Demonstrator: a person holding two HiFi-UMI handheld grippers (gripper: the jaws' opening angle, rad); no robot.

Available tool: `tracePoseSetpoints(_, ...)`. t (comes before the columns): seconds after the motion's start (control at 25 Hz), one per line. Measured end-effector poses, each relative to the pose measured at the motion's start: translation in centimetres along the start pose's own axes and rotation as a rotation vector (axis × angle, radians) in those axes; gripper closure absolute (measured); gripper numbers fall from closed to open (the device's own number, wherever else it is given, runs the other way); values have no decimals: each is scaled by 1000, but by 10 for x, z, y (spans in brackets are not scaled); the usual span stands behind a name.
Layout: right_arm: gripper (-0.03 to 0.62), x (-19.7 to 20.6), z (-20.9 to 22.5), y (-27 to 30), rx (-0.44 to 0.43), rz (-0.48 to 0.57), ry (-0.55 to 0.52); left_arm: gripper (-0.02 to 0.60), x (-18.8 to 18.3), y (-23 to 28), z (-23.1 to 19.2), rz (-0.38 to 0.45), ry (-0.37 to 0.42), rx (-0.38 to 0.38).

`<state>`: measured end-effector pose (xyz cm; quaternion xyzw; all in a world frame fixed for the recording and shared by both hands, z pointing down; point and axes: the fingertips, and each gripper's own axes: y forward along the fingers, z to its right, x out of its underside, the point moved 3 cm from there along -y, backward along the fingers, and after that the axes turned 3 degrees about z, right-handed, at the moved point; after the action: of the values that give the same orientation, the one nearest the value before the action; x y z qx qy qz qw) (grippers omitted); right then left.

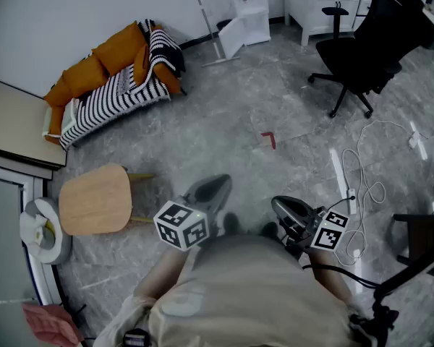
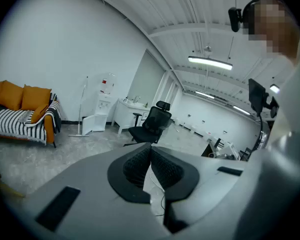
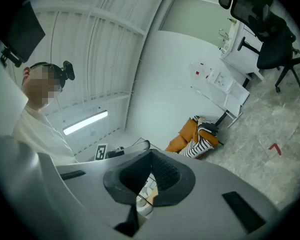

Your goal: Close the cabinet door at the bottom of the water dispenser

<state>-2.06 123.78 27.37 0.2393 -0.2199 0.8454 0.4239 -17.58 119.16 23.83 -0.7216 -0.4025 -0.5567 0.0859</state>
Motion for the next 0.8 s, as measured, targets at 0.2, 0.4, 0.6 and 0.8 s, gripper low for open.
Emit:
tracePoseSetpoints(0.2,594,2,6,3,-13,-26,-2,588,3,-5,-10,-3,-3,-45)
tracePoseSetpoints(0.4,594,2,12,28,-12,-71,-14,588,-2,-12,-34,18,-1,-73)
tracePoseSetpoints(0.6,594,2,13,63,6,-74,-32,588,-8,-16,-72,57,-4,-61)
tracePoseSetpoints(0.8,594,4,12,127,70,-91,-85,588,-31,-31,-135,118,-21,-39)
